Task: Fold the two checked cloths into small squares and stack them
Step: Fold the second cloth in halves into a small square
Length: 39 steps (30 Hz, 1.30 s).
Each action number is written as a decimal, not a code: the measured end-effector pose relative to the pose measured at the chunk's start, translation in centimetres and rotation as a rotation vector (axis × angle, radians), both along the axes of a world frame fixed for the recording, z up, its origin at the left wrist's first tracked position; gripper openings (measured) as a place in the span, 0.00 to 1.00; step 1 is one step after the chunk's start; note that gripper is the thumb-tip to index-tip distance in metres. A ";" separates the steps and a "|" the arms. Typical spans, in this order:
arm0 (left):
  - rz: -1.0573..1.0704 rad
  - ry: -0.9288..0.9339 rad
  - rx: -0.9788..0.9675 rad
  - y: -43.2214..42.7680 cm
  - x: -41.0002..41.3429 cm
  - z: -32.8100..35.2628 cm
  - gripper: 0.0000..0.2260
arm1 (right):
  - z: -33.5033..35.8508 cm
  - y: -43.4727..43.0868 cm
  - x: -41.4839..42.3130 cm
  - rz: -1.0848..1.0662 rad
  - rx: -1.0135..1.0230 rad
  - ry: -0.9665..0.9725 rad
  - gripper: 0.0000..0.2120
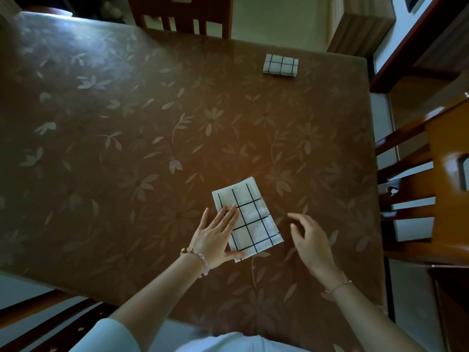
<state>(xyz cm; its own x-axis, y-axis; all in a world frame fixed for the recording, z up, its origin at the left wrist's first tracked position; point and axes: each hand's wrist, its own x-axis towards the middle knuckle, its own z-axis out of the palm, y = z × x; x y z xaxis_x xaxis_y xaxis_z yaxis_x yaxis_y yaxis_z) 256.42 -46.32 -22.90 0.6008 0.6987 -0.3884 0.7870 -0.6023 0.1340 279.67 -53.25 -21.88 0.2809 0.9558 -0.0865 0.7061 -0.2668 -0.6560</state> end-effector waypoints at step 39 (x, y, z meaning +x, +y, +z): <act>0.268 0.032 0.001 3.6 -1.7 1.2 0.42 | 0.3 8.3 -2.1 0.732 -0.013 -0.388 0.25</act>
